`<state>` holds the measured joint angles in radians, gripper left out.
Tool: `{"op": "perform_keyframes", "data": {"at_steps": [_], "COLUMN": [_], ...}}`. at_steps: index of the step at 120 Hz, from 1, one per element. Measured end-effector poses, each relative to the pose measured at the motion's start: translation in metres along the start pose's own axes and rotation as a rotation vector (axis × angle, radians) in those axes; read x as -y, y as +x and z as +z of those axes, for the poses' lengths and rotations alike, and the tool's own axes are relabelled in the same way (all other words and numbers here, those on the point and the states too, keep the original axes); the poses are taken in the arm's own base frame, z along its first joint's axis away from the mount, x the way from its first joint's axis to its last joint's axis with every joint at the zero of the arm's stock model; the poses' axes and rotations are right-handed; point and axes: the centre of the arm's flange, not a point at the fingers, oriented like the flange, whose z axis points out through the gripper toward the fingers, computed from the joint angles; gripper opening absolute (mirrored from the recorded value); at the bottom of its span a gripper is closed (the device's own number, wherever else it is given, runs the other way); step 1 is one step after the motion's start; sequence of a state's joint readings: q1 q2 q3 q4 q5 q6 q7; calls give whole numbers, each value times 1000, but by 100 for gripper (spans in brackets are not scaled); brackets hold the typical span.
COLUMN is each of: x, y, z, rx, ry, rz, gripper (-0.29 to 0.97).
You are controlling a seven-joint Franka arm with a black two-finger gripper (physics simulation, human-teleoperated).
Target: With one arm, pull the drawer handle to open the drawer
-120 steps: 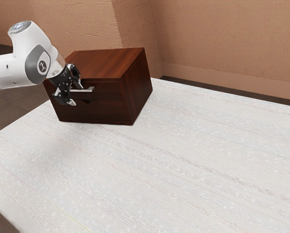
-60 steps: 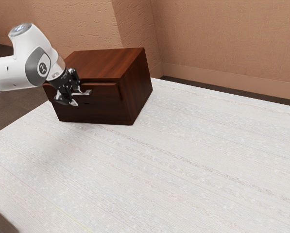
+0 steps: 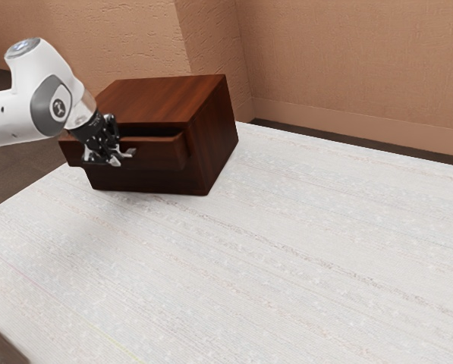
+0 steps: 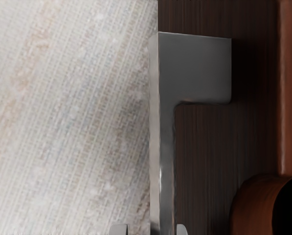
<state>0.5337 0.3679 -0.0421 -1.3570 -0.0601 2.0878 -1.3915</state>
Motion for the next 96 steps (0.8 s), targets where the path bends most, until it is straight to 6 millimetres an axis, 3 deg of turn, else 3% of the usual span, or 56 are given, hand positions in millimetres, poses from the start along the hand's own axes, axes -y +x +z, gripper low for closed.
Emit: {"op": "perform_keyframes", "data": {"at_steps": [38, 96], "x": [18, 40], "y": [0, 5], "z": [0, -16], "rx": [-4, -16], "ry": [22, 9], "rz": [-3, -17], "gripper": [-4, -6]}}
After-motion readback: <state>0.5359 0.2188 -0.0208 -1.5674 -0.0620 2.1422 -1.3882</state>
